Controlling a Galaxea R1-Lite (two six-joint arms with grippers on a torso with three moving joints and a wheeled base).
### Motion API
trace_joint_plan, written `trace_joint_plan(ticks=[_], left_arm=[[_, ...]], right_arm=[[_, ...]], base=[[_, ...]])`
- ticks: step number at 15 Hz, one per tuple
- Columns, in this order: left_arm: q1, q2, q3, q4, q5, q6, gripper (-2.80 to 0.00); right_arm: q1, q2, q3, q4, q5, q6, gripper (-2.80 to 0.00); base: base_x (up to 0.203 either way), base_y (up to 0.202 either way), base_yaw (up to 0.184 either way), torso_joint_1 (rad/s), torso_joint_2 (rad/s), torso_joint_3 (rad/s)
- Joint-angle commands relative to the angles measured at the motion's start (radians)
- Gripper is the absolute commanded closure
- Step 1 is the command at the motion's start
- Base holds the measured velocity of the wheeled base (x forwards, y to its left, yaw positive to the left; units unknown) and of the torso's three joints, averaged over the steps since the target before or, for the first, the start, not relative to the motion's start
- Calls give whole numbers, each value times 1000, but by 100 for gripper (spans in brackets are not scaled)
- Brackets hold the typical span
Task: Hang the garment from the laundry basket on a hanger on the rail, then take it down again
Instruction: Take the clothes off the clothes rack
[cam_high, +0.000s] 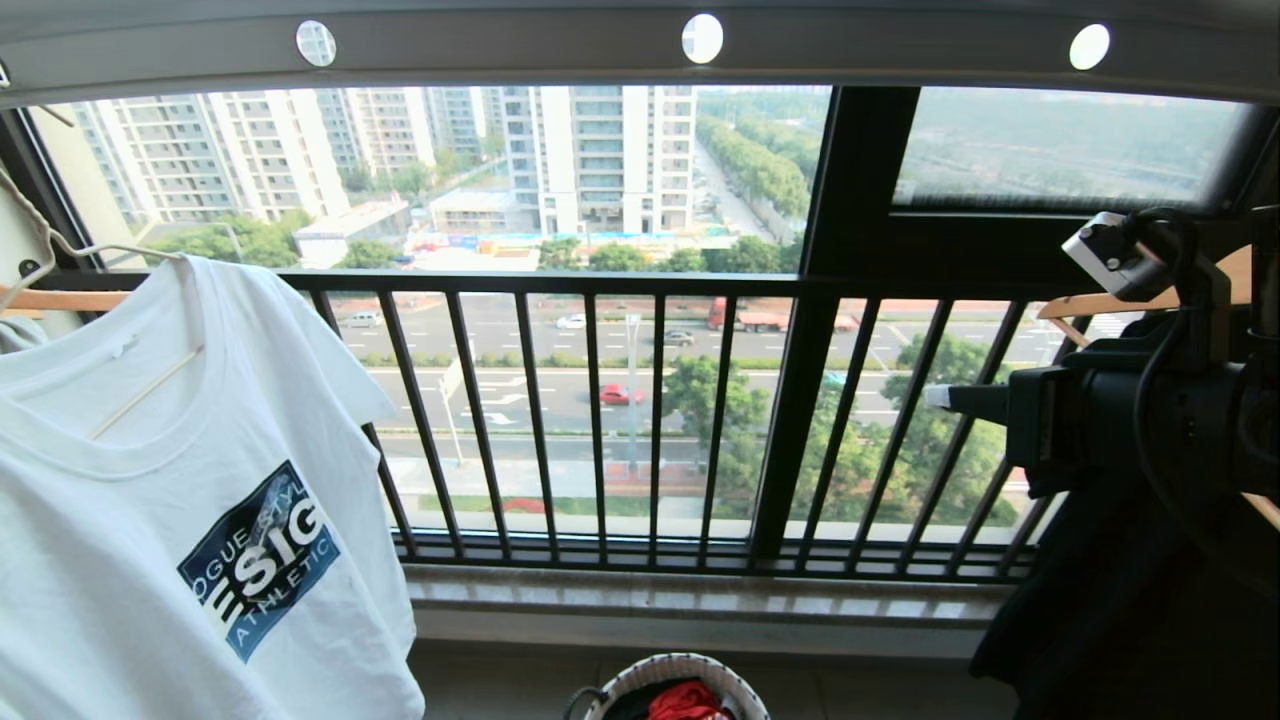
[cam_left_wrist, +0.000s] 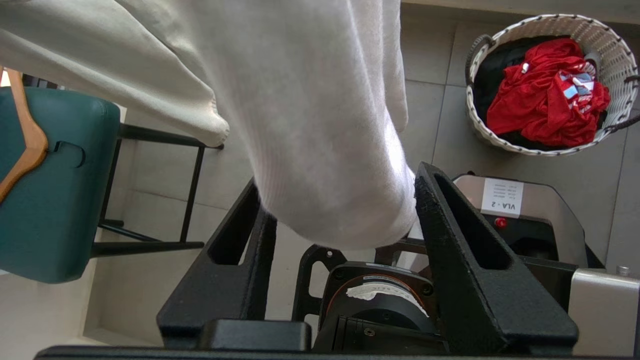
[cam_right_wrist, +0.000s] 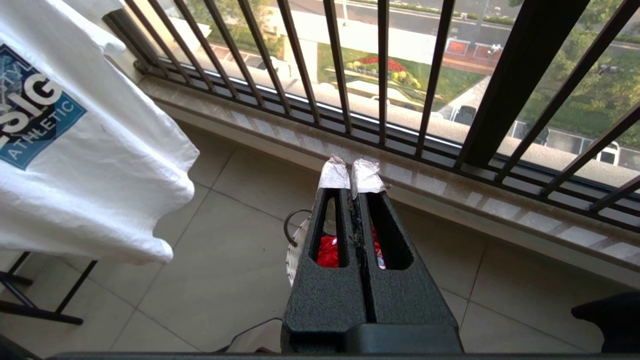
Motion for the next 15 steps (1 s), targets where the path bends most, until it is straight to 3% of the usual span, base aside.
trace_joint_plan(ticks=[1,3,7,8,9,10,12,15], left_arm=[[1,-30,-58,22,2,0,-280],[0,-45,-146,87,0,2,-280],[-1,-92,-277,98,-16,8,-280],[-2,-110,-308,94,-91,6,-280],[-1,-129,-340,91,-207,5,-79],[0,-140,-357,89,-269,6,0],[-1,-140,-338,85,-288,4,0],[-2,-213,-313,85,-442,1,0]], right_arm=[[0,-1,0,-1,1,1,0],[0,-1,-1,-1,1,1,0],[0,0,-2,-1,1,1,0],[0,0,-2,-1,1,1,0],[0,0,-2,-1,1,1,0],[0,0,-1,-1,1,1,0],[0,-1,-2,-3,0,1,0],[-1,-4,-2,-10,0,1,0]], base=[[0,0,0,0,0,0],[0,0,0,0,0,0],[0,0,0,0,0,0],[0,0,0,0,0,0],[0,0,0,0,0,0],[0,0,0,0,0,0],[0,0,0,0,0,0],[0,0,0,0,0,0]])
